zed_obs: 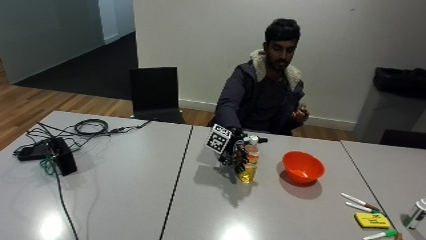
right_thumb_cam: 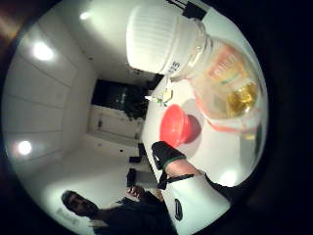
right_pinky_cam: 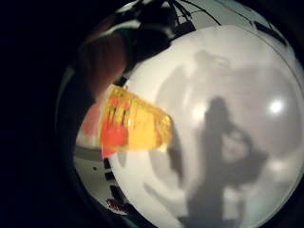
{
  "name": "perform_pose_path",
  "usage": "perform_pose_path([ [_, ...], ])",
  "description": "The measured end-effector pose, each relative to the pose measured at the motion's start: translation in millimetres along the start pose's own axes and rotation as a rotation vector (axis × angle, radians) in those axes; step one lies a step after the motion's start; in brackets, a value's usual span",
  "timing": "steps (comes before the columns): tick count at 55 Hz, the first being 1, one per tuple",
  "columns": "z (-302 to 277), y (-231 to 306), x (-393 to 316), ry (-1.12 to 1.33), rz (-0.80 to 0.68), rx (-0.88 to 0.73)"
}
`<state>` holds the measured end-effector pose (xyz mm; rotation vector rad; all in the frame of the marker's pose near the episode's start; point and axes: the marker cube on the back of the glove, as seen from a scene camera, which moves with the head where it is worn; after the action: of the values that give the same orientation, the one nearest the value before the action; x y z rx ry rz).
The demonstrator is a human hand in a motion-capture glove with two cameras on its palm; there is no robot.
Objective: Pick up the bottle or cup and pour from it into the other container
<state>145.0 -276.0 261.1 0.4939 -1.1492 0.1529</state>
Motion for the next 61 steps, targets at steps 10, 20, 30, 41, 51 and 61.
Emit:
perform_pose_path([
  [10,13.3,-13.0,10.3,-0.111,0.273,0.004],
  [20,14.9,-25.5,17.8,-0.178,0.286,0.025],
  [30,15.6,-21.1,18.9,-0.162,0.249,0.044],
  [41,7.4,-16.8,1.9,-0.152,0.215,0.013],
  [51,-24.7,-31.2,-54.7,-0.135,-0.076,-0.121],
  [61,-30.5,-58.3,-147.8,0.072,0.040,-0.060],
])
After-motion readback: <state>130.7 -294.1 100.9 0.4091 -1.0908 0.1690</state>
